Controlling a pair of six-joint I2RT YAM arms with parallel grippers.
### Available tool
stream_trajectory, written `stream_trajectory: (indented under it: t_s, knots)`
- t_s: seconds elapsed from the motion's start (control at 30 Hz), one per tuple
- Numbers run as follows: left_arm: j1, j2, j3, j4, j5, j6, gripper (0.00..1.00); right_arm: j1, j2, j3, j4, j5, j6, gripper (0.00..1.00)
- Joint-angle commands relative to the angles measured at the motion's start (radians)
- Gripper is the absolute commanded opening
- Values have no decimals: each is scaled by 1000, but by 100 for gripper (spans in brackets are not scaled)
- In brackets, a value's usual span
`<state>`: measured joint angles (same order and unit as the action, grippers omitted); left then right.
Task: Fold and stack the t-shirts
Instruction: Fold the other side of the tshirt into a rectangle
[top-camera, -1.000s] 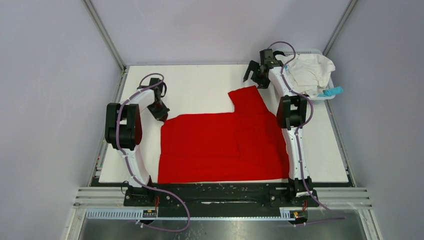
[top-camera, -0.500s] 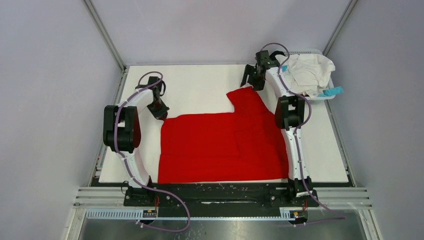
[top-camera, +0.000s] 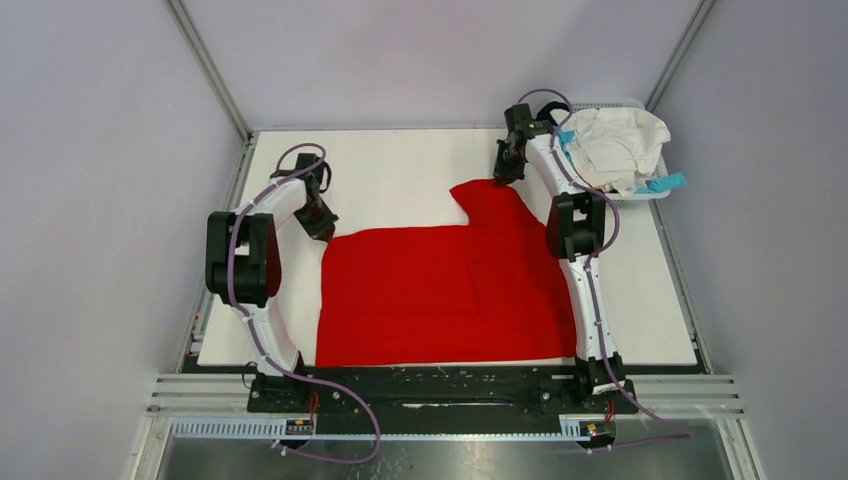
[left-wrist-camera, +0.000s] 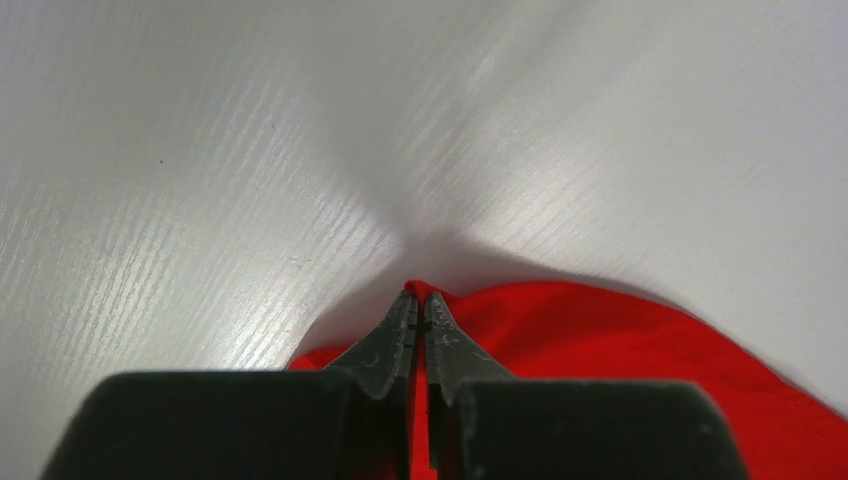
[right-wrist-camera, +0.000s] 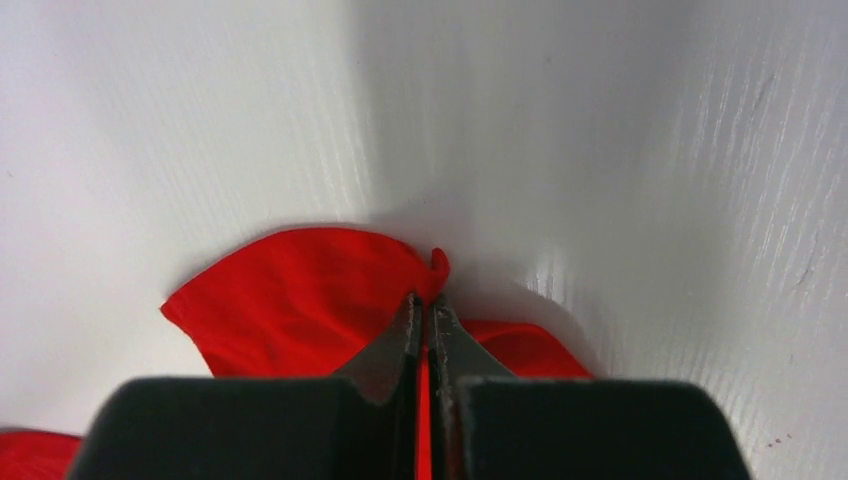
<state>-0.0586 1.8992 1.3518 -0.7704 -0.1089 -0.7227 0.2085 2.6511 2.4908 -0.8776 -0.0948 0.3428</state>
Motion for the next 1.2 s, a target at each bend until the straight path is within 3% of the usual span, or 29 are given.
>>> stream_trajectory:
  t_s: [0.0, 0.1, 0.3, 0.57, 0.77, 1.17]
  knots:
    - [-4, -56, 18, -4, 9, 19, 0, 4, -22, 54, 12, -12, -56, 0]
    - [-7, -73, 15, -4, 14, 22, 0, 5, -94, -3, 61, -41, -95, 0]
    - [-22, -115, -10, -5, 18, 30, 0, 23, -318, -273, 107, -95, -201, 0]
    - [-35, -203, -111, 21, 25, 35, 0, 98, -688, -795, 193, -14, -241, 0]
    - [-52, -300, -223, 64, 47, 33, 0, 167, -973, -1093, 199, 50, -254, 0]
    - [-56, -517, -418, 71, 9, -22, 0, 236, -1356, -1360, 5, 152, -217, 0]
